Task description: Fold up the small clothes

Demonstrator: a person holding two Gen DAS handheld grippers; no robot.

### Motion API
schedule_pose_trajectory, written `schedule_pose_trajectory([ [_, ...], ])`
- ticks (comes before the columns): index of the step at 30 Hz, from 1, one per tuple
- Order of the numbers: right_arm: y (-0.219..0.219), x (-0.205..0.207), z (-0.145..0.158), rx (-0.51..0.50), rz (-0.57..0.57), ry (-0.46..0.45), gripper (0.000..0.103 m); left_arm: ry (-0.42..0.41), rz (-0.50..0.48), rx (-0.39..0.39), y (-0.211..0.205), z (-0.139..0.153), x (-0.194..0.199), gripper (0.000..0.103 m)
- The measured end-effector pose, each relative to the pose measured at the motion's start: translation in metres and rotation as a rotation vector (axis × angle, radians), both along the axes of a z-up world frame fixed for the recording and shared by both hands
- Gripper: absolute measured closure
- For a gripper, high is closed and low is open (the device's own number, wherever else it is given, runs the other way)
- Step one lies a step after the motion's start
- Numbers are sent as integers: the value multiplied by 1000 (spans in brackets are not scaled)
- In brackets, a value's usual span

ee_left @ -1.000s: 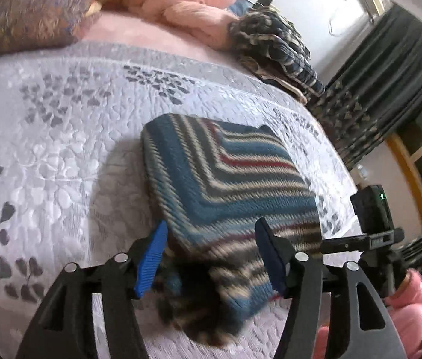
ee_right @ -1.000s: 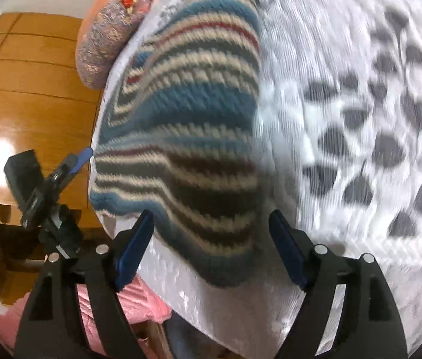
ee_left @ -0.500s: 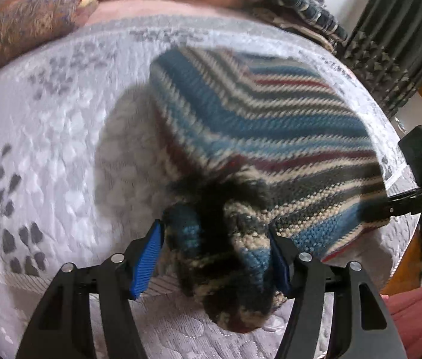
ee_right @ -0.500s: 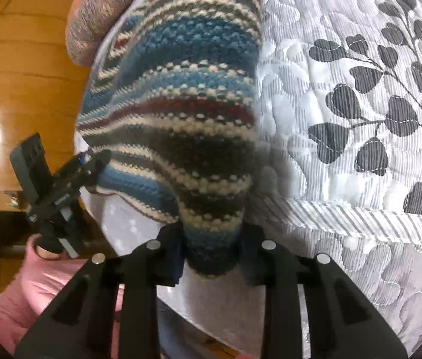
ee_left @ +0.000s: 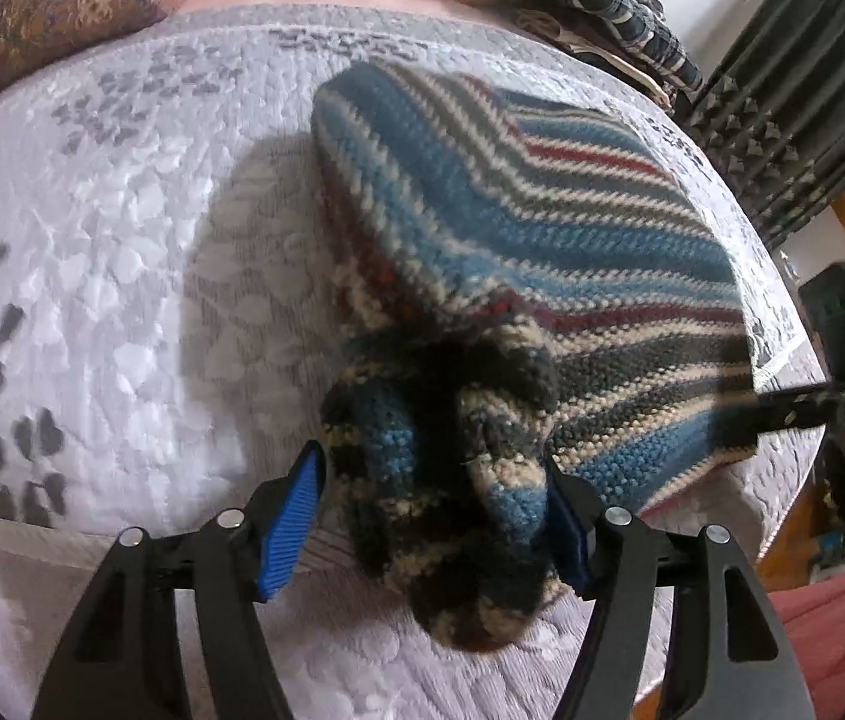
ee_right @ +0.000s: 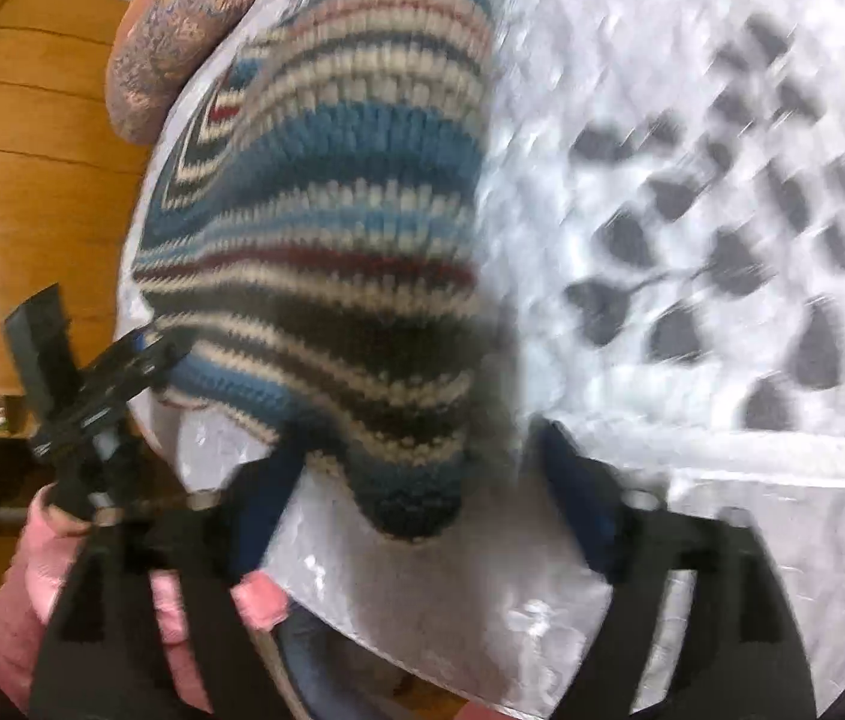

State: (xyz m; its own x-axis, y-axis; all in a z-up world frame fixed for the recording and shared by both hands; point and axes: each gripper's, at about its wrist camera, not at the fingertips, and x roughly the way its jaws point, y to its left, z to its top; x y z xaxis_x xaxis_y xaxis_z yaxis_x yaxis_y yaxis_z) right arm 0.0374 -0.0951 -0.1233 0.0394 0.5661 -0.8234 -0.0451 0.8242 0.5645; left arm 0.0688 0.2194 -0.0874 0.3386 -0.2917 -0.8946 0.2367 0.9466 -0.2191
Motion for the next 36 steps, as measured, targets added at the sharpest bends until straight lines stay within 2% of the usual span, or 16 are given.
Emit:
schedule_pose_trajectory([
  [2, -6, 0, 14, -64, -17, -10, 13, -11, -8, 18, -2, 13, 1, 35],
  [7, 1, -9, 39, -212, -9, -45, 13, -25, 5, 82, -13, 54, 0, 35],
  [10, 7, -15, 65, -276, -23, -97, 13, -42, 58, 119, -12, 75, -5, 35],
  [14, 16, -27, 92, -317, -35, -154, 12, -51, 128, 143, -7, 96, -19, 35],
  [20, 47, -53, 127, -385, -29, -251, 10, -99, 213, 224, -9, 121, -46, 31],
  [24, 51, -63, 145, -380, -53, -277, 8, -125, 243, 212, -14, 134, -66, 22],
  [29, 47, -76, 153, -388, -88, -293, 7, -193, 228, 267, -24, 144, -80, 15],
  [32, 51, -84, 154, -396, -83, -301, 7, -229, 236, 291, -26, 153, -87, 7],
  [36, 59, -92, 157, -437, -69, -333, 6, -245, 245, 283, -23, 158, -93, 5],
])
